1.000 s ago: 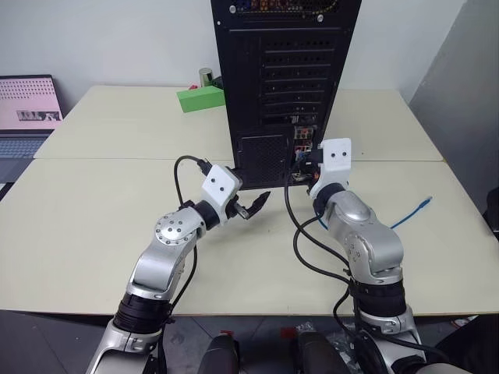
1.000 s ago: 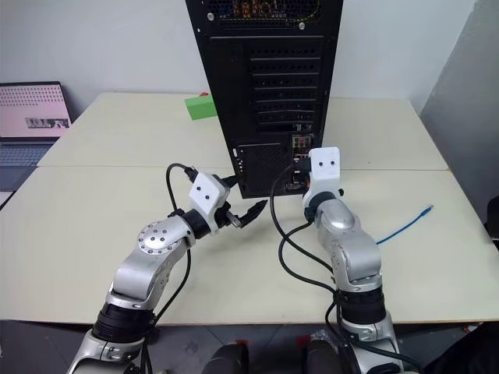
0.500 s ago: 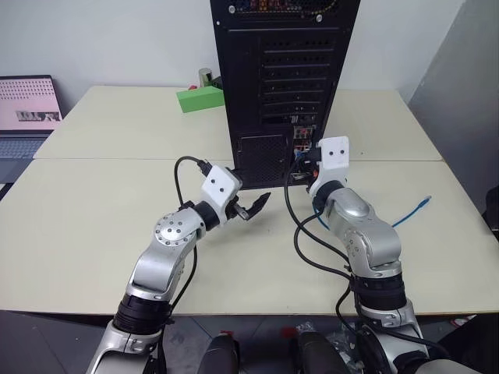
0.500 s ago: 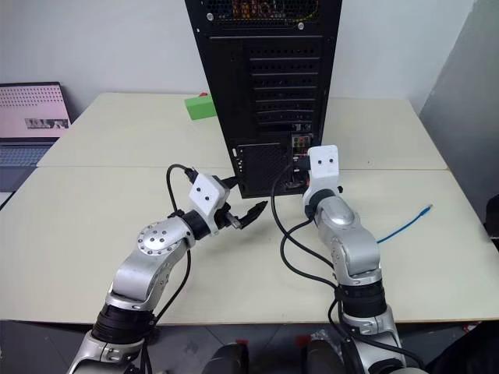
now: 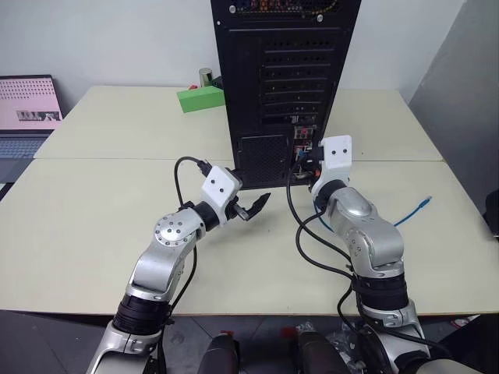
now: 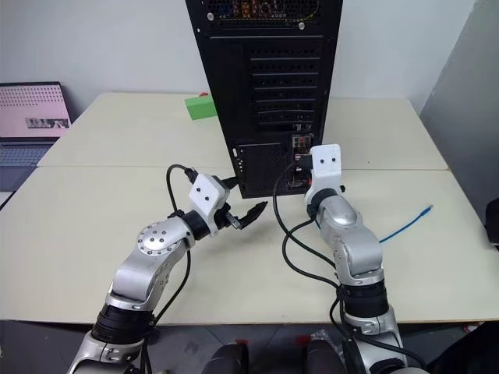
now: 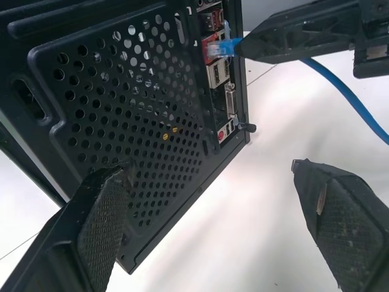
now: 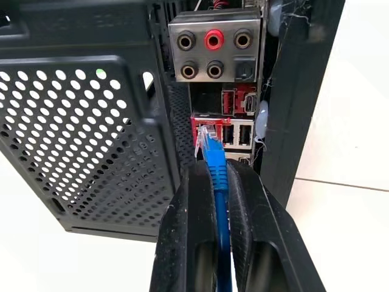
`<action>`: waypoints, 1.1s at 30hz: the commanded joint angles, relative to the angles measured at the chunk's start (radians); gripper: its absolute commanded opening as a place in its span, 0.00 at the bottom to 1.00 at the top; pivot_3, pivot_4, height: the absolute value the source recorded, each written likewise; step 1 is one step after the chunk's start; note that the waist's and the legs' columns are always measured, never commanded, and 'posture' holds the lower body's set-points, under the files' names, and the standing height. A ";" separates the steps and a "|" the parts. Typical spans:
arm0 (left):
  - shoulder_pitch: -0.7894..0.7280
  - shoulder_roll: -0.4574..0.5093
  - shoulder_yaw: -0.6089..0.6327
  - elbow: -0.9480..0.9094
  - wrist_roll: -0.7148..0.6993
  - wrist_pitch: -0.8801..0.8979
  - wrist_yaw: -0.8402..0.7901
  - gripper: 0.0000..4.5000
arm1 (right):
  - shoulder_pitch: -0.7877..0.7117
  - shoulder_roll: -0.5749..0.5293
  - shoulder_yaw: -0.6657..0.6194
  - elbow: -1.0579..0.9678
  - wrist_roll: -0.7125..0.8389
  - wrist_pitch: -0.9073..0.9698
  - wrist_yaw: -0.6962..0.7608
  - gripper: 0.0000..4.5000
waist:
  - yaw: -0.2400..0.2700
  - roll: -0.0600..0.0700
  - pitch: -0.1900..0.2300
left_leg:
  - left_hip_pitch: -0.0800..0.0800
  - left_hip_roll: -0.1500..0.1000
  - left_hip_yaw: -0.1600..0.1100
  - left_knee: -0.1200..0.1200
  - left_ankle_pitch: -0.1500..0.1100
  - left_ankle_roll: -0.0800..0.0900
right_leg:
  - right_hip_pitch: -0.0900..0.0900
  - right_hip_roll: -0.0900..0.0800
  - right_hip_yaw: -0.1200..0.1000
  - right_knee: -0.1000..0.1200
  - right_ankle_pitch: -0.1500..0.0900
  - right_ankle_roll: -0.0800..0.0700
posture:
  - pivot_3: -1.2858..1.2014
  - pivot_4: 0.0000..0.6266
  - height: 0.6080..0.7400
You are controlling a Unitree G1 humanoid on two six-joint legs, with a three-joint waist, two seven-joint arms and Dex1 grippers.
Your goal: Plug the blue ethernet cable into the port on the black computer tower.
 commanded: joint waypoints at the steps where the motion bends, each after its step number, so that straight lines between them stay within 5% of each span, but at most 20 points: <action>1: 0.000 0.002 0.016 -0.050 -0.007 -0.011 -0.004 0.97 | -0.011 -0.006 -0.014 -0.067 0.004 0.002 0.004 0.00 | 0.000 0.000 0.000 | 0.000 0.000 0.000 0.000 0.000 0.000 | 0.000 0.000 0.000 0.000 0.000 0.000 | 0.52 0.24 1.00; 33: 0.005 -0.002 0.016 -0.056 -0.004 -0.009 0.004 0.97 | -0.032 -0.003 0.006 0.001 -0.043 -0.045 0.001 0.00 | 0.001 0.000 0.000 | -0.001 0.000 0.000 0.000 0.000 0.000 | -0.001 0.000 0.000 0.000 0.000 0.000 | 0.52 0.24 1.00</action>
